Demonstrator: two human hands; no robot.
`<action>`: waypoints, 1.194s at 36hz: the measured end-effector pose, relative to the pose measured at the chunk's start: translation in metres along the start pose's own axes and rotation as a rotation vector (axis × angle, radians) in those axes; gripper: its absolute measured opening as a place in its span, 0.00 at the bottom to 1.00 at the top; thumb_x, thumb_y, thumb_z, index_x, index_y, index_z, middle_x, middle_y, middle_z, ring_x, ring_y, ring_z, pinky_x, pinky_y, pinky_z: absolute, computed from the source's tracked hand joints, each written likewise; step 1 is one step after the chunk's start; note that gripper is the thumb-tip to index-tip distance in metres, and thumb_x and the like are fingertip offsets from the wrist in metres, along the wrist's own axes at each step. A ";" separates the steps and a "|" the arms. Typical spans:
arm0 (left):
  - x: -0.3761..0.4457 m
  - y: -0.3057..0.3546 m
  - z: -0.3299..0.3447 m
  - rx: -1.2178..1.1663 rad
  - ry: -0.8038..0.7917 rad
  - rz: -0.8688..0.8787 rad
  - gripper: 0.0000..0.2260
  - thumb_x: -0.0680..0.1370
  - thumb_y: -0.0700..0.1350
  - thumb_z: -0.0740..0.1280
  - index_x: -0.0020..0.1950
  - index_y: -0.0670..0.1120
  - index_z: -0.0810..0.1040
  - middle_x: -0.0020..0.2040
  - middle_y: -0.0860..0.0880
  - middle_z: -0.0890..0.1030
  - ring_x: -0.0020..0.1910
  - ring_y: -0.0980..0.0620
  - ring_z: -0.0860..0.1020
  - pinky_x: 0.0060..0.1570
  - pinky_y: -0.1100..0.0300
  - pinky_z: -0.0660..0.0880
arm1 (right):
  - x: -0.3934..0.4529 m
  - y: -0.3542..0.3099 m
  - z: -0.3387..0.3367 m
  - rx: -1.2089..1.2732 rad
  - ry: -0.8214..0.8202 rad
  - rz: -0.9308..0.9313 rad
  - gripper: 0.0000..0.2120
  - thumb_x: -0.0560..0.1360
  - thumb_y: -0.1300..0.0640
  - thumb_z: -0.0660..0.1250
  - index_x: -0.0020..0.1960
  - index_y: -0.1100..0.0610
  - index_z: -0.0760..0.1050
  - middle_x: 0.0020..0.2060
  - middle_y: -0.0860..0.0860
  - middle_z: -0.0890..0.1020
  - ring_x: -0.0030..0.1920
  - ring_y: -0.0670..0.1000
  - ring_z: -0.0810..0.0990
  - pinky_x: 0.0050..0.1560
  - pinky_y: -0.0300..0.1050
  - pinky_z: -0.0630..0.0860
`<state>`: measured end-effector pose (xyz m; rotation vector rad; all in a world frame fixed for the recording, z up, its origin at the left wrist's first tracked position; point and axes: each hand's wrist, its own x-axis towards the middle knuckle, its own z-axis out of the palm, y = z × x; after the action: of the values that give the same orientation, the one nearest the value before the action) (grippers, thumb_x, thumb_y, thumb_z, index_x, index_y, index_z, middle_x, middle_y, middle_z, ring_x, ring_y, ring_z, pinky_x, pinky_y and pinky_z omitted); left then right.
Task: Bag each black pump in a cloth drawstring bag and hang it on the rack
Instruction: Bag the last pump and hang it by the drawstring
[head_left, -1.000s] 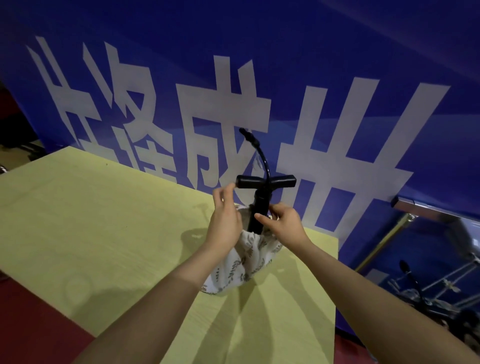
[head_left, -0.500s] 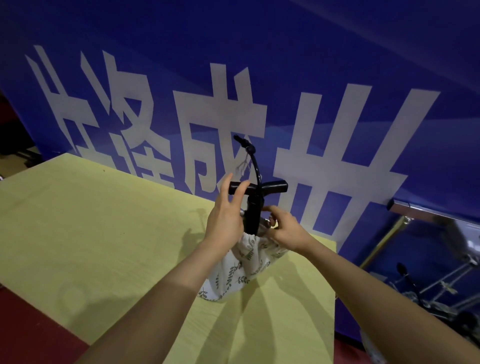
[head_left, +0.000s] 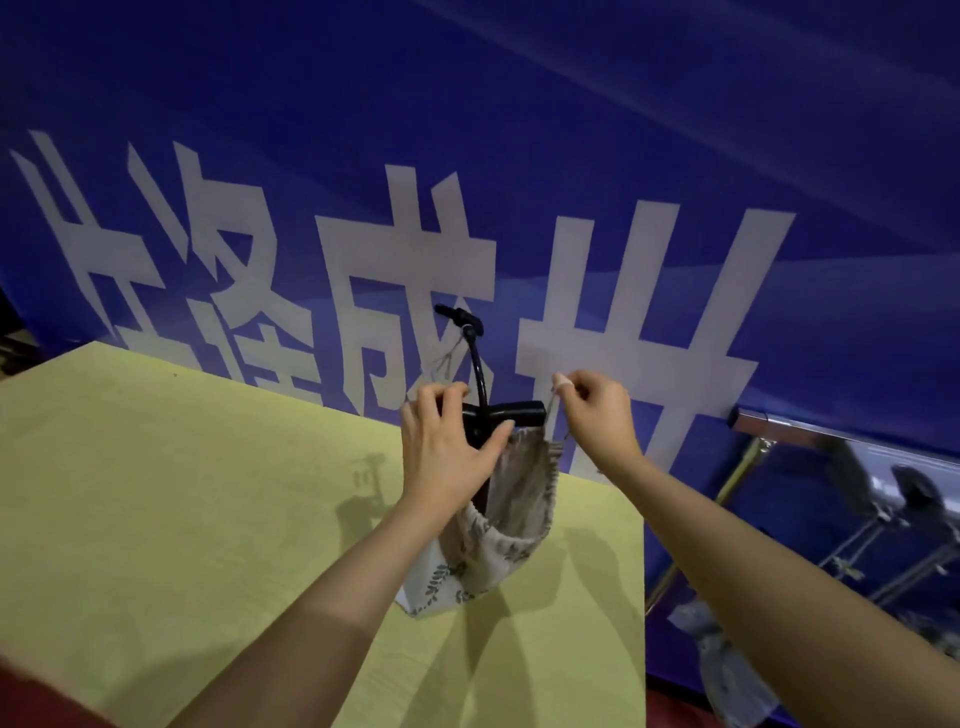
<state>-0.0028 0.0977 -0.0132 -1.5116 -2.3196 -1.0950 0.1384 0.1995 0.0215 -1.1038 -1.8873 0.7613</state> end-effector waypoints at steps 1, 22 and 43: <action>0.001 0.002 -0.001 -0.013 -0.005 0.000 0.25 0.72 0.63 0.66 0.61 0.46 0.72 0.59 0.45 0.67 0.57 0.43 0.66 0.57 0.52 0.68 | 0.000 -0.006 -0.001 0.048 -0.004 0.018 0.19 0.80 0.50 0.61 0.39 0.63 0.78 0.27 0.55 0.73 0.30 0.53 0.72 0.36 0.49 0.72; 0.010 0.026 -0.020 -0.116 0.084 0.279 0.28 0.70 0.41 0.71 0.65 0.49 0.60 0.63 0.48 0.62 0.64 0.47 0.62 0.65 0.51 0.62 | 0.024 -0.098 -0.021 0.286 0.045 -0.200 0.20 0.77 0.53 0.66 0.29 0.59 0.67 0.21 0.47 0.66 0.23 0.42 0.64 0.31 0.33 0.67; 0.018 0.113 -0.041 0.008 -0.246 0.195 0.17 0.79 0.56 0.58 0.57 0.43 0.72 0.51 0.45 0.82 0.58 0.44 0.72 0.62 0.54 0.62 | -0.005 -0.108 -0.057 0.341 0.268 -0.286 0.18 0.76 0.58 0.68 0.29 0.60 0.71 0.24 0.54 0.73 0.30 0.48 0.71 0.39 0.44 0.76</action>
<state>0.0744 0.1090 0.0801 -1.9184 -2.2576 -0.8940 0.1449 0.1540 0.1348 -0.6680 -1.5726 0.6995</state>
